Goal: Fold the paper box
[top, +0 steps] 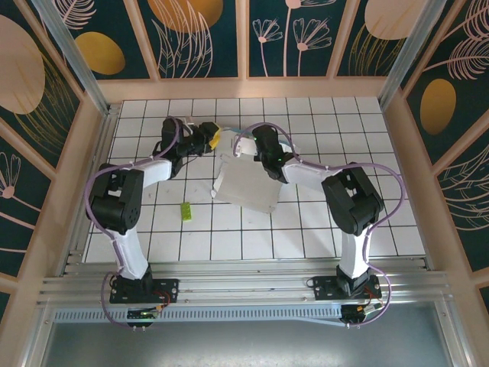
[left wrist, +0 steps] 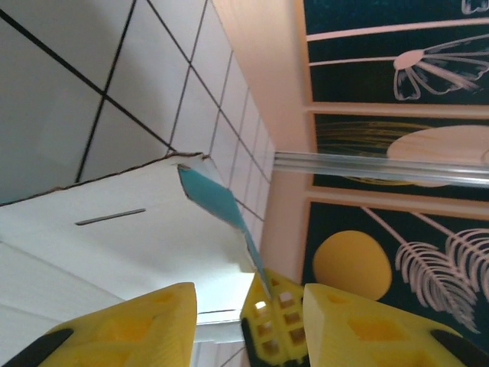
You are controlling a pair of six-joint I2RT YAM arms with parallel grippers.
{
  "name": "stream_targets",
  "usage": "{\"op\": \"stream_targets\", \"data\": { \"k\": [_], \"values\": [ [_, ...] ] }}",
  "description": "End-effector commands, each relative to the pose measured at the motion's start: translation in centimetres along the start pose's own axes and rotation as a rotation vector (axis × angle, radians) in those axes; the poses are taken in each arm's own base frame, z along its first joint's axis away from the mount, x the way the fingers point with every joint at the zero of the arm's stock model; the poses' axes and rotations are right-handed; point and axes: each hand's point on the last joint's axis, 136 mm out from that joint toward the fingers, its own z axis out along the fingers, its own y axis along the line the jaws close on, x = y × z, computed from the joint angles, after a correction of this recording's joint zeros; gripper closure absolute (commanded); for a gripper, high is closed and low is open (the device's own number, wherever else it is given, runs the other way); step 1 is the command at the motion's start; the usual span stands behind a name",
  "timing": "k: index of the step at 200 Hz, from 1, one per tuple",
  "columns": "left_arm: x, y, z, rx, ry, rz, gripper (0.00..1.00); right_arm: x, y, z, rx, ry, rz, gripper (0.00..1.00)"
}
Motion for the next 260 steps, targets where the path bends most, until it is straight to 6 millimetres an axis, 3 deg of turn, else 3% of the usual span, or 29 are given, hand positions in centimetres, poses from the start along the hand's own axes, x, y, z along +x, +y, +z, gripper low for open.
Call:
{"op": "stream_targets", "data": {
  "k": [1, 44, 103, 147, 181, 200, 218, 220, 234, 260],
  "values": [
    [0.0, -1.4, 0.8, 0.076, 0.022, -0.097, 0.59, -0.4, -1.9, -0.9, 0.089, 0.007, -0.031, 0.97],
    [-0.3, -1.4, 1.8, 0.113, 0.023, -0.129, 0.59, -1.2, -1.8, -1.4, 0.106, -0.008, -0.041, 0.97],
    [-0.7, -1.4, 3.0, 0.182, 0.030, -0.214, 0.81, -1.6, -1.0, -1.5, 0.120, -0.008, -0.039, 0.96],
    [-1.3, -0.2, 4.0, 0.163, 0.021, -0.200, 0.98, -1.9, -0.1, -2.1, 0.043, -0.036, 0.110, 0.68],
    [-1.0, -0.4, 4.2, 0.183, 0.040, -0.165, 1.00, -4.1, 1.1, -4.9, -0.265, -0.136, 0.335, 0.41],
    [-1.1, -0.1, 4.4, 0.157, 0.035, -0.133, 1.00, -5.7, -1.5, -6.7, -0.360, -0.204, 0.572, 0.27],
    [-1.0, 0.0, 4.6, 0.153, 0.038, -0.123, 1.00, -6.1, -4.3, -7.1, -0.471, -0.221, 0.793, 0.23],
    [-1.0, 0.0, 4.6, 0.154, 0.040, -0.122, 1.00, -6.4, -5.1, -7.0, -0.475, -0.236, 0.820, 0.23],
    [-0.9, 0.1, 4.7, 0.156, 0.044, -0.122, 1.00, -6.6, -6.1, -6.4, -0.606, -0.228, 1.009, 0.23],
    [-0.7, 0.0, 4.7, 0.156, 0.047, -0.116, 1.00, -4.0, -8.5, -3.3, -0.842, -0.173, 1.361, 0.29]
  ]
}}
